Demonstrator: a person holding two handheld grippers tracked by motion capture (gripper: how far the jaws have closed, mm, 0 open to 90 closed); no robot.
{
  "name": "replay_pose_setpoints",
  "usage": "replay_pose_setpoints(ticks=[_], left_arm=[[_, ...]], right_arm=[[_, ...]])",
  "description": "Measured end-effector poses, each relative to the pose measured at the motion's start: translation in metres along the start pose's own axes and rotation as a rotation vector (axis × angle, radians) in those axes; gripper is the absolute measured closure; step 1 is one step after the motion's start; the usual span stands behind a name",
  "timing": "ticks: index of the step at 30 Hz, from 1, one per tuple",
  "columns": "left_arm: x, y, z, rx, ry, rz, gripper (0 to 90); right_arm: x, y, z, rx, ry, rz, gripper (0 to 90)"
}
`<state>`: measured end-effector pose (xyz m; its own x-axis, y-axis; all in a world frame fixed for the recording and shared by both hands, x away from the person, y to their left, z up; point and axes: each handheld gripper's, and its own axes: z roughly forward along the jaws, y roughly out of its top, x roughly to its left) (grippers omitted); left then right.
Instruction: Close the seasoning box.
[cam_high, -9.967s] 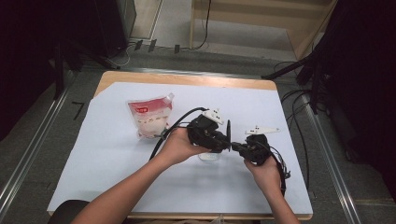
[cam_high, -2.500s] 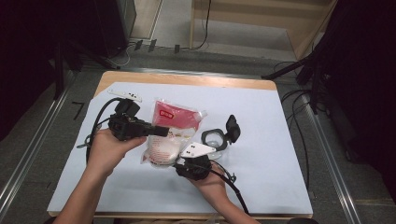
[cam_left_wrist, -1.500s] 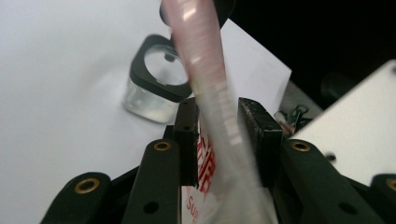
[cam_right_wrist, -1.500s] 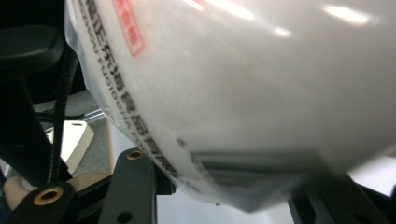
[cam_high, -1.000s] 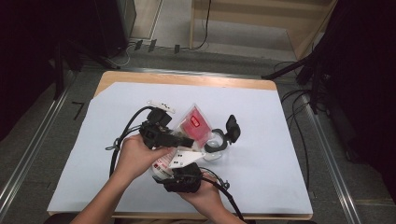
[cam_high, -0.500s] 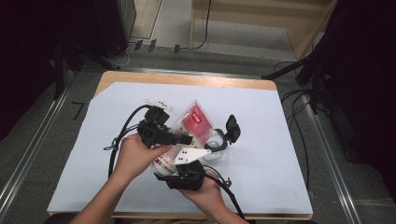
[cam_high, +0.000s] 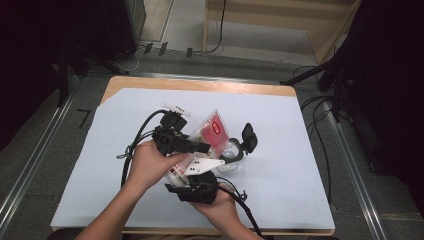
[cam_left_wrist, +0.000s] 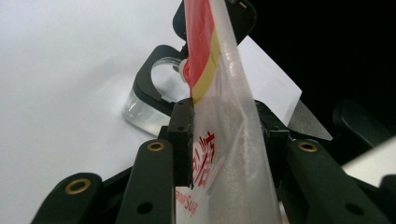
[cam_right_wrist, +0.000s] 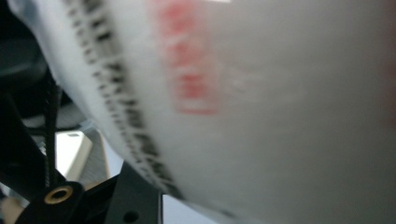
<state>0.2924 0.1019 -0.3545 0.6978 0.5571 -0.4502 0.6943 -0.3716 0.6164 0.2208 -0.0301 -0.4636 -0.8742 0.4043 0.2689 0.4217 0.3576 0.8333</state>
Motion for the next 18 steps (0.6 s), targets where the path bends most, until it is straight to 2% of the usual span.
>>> replay_pose_setpoints(ticks=[3,7,11,12,15,18], left_arm=[[-0.002,0.001,-0.002,-0.006,0.012,-0.002,62.3],[-0.001,0.002,-0.002,0.002,0.031,-0.006,68.8],[0.003,0.004,-0.003,0.02,0.055,0.001,75.5],[0.003,0.004,-0.003,0.02,0.055,0.001,76.5],[0.004,0.009,-0.006,0.013,0.052,-0.001,77.7],[0.003,0.013,-0.01,-0.008,0.047,0.01,79.1]], right_arm=[[-0.004,0.001,-0.003,-0.017,0.019,0.033,61.3],[-0.008,0.0,-0.004,-0.036,0.044,0.08,61.3],[-0.003,0.003,-0.002,-0.014,0.027,0.024,60.1],[-0.003,0.003,-0.002,-0.014,0.027,0.024,60.1],[0.002,0.008,-0.002,0.006,-0.016,-0.052,59.9],[0.003,0.015,-0.003,0.002,-0.035,-0.067,60.4]])
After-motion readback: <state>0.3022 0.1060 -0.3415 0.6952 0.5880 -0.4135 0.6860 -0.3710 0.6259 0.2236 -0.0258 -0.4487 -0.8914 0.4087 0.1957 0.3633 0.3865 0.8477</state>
